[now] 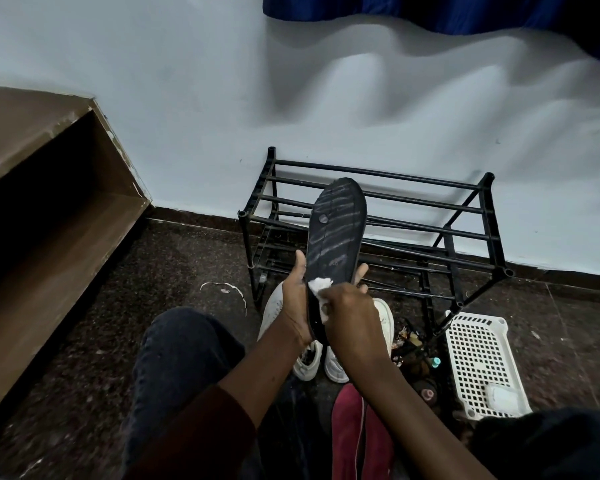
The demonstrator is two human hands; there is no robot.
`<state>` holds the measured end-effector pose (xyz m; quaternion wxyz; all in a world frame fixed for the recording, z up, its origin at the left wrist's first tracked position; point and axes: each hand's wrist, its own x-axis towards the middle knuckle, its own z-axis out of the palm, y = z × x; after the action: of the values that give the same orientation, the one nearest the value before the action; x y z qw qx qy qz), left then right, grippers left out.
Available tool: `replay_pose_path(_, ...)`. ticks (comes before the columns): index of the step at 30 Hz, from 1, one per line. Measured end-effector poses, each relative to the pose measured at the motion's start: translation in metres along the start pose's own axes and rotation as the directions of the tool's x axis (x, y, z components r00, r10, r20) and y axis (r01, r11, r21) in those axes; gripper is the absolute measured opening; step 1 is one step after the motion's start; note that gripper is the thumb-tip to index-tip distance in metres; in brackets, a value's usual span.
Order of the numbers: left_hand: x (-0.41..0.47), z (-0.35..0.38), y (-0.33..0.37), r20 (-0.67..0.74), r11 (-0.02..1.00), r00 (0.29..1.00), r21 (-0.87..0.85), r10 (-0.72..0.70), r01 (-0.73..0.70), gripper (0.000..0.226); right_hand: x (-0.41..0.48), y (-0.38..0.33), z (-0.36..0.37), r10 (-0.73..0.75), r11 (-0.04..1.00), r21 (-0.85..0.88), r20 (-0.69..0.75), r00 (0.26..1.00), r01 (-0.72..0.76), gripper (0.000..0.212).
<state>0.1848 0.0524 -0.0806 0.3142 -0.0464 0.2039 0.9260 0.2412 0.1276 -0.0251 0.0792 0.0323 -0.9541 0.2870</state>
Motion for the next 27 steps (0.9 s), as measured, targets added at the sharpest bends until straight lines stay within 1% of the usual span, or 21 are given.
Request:
replay_pose_path(3,-0.001,-0.002,0.005,0.023,0.998,0.998,0.005,0.059,-0.059,0.079,-0.014,-0.001,-0.006,-0.023,0.993,0.112,0.034,0.999,0.019,0.022)
replay_pose_path(5,0.0,-0.004,0.007,0.028,0.998,0.997,-0.019,0.068,-0.067,0.075,-0.017,-0.002,-0.007,-0.042,0.988,0.149,0.026,0.999,0.037,0.033)
replay_pose_path(6,0.0,-0.006,0.007,0.02,0.998,0.998,-0.029,0.059,-0.058,0.074,-0.017,-0.002,-0.008,-0.076,0.987,0.144,0.03,0.997,0.071,0.037)
replay_pose_path(8,0.001,-0.008,0.005,0.011,0.999,0.999,-0.036,0.035,-0.034,0.073,-0.011,-0.004,-0.008,-0.166,0.983,0.077,0.01,0.986,0.165,0.032)
replay_pose_path(10,0.002,-0.008,0.003,0.012,1.0,1.0,-0.026,-0.003,0.003,0.072,-0.001,-0.006,-0.007,-0.175,0.984,0.016,-0.036,0.984,0.176,0.023)
replay_pose_path(12,0.002,-0.004,0.003,0.024,0.996,0.998,-0.06,-0.063,0.064,0.076,0.009,-0.007,-0.007,-0.164,0.986,-0.025,-0.098,0.982,0.162,0.018)
replay_pose_path(14,0.0,-0.001,0.003,0.032,0.99,0.996,-0.115,-0.083,0.086,0.077,0.016,-0.007,-0.008,-0.161,0.986,-0.052,-0.082,0.984,0.157,0.017)
replay_pose_path(16,0.0,-0.001,0.003,0.017,0.994,0.997,-0.076,-0.074,0.075,0.077,0.019,-0.003,-0.007,-0.173,0.984,-0.049,-0.061,0.983,0.171,0.019)
replay_pose_path(18,0.001,-0.005,0.003,0.027,0.996,0.998,-0.075,-0.055,0.057,0.075,0.016,0.002,-0.005,-0.185,0.982,0.026,-0.022,0.983,0.185,0.022)
replay_pose_path(19,0.002,-0.007,0.003,0.01,0.996,0.999,-0.084,-0.033,0.034,0.073,0.013,0.003,-0.004,-0.183,0.981,0.072,0.009,0.983,0.181,0.021)
replay_pose_path(21,0.003,-0.01,0.005,-0.012,0.997,1.0,-0.075,0.004,-0.005,0.069,0.002,0.003,-0.003,-0.193,0.976,0.111,0.056,0.98,0.186,0.019)
replay_pose_path(23,0.003,-0.008,0.008,-0.009,0.998,1.0,-0.067,0.008,-0.009,0.069,-0.011,0.002,-0.004,-0.234,0.967,0.119,0.062,0.97,0.226,0.018)
replay_pose_path(25,0.003,-0.007,0.008,-0.047,0.998,0.999,-0.055,0.001,-0.003,0.071,-0.017,0.004,-0.003,-0.265,0.959,0.116,0.051,0.963,0.258,0.014)
replay_pose_path(27,0.002,-0.008,0.007,-0.071,0.999,0.997,-0.037,-0.018,0.016,0.074,-0.015,0.008,-0.002,-0.266,0.959,0.114,0.06,0.962,0.259,0.01)
